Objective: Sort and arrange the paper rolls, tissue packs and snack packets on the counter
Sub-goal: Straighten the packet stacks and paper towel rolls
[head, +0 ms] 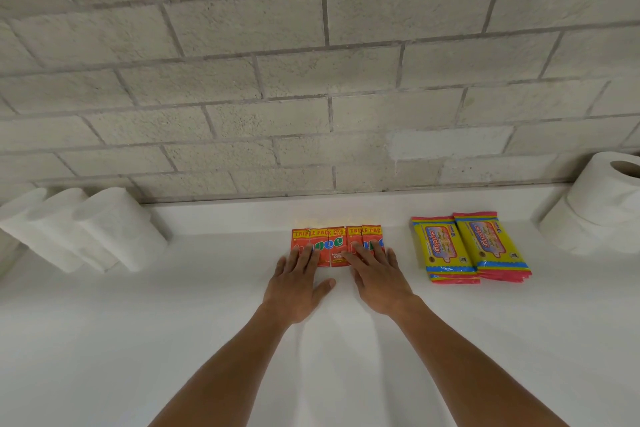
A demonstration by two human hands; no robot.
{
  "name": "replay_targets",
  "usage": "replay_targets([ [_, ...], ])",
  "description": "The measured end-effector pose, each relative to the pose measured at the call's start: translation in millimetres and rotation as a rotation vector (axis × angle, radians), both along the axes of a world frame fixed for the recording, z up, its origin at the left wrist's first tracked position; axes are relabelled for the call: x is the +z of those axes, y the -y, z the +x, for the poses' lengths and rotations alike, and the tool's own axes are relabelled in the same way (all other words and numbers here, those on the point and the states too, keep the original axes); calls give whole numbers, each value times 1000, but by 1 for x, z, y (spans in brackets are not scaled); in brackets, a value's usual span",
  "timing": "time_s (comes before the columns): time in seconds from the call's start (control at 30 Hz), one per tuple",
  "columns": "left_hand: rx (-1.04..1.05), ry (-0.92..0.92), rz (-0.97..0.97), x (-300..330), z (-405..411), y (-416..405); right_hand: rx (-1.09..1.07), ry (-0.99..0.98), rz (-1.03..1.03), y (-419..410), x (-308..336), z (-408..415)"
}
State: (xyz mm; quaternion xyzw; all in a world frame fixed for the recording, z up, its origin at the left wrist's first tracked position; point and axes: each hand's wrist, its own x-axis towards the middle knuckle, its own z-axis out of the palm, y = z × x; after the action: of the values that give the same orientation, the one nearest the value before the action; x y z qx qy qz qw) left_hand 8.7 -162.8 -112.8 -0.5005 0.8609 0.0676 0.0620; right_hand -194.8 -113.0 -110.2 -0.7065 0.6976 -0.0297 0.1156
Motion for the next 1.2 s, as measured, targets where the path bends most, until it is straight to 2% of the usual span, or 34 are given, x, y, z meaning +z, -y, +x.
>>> replay_targets([
  [0.8, 6, -16, -6, 0, 0, 0, -3, 46, -35, -1, -3, -1],
  [1.07, 147, -152, -23, -5, 8, 3, -154, 133, -130, 1, -3, -7],
  [1.2, 147, -149, -40, -4, 15, 2, -181, 112, -125, 0, -4, -12],
])
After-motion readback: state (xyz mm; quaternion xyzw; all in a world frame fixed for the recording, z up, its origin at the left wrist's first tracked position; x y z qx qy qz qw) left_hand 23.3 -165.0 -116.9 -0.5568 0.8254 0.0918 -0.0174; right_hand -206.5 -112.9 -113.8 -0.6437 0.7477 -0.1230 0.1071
